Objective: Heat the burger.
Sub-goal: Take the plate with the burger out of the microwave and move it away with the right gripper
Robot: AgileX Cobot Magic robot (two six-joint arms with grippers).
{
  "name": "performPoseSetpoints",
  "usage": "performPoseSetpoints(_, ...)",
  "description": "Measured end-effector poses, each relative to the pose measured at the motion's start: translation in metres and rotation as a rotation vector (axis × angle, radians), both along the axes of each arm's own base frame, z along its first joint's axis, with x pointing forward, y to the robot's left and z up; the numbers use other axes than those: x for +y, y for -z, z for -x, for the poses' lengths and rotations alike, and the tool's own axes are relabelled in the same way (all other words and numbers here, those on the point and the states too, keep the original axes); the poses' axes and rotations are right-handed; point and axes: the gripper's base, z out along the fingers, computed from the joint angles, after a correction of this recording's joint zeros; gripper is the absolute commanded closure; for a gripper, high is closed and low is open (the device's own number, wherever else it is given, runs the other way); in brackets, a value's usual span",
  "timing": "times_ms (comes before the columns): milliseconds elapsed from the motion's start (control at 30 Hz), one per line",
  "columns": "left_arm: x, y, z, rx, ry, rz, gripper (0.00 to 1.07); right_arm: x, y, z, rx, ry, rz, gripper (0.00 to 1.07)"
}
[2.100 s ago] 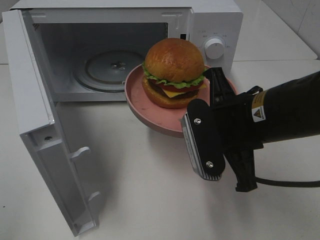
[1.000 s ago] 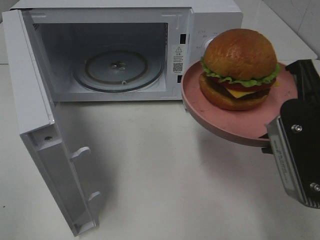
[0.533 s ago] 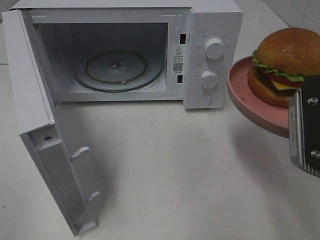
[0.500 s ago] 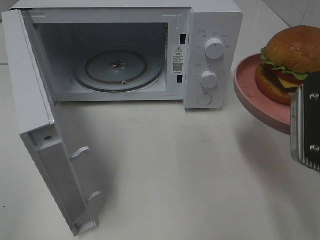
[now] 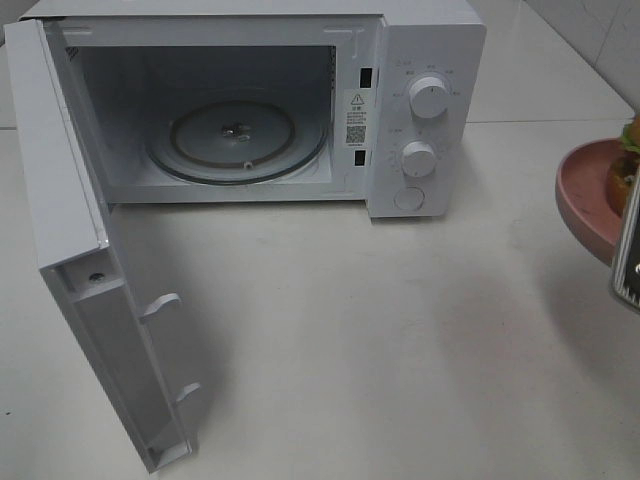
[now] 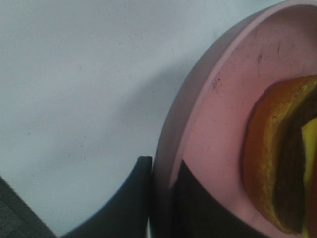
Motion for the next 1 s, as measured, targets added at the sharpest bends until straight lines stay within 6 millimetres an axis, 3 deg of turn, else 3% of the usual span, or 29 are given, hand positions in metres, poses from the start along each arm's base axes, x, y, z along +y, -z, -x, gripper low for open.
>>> performPoseSetpoints(367,0.0,0.0,0.0,0.0,0.0,0.0,0.06,-0.009,0.001,0.006,0.029,0.214,-0.02,1.07)
performPoseSetpoints(600,0.0,0.0,0.0,0.0,0.0,0.0,0.06,-0.015,-0.002,0.004,-0.043,0.361,-0.039,1.07)
performPoseSetpoints(1000,0.0,0.0,0.0,0.0,0.0,0.0,0.06,-0.005,0.014,-0.011,-0.046,0.523,-0.033,1.06)
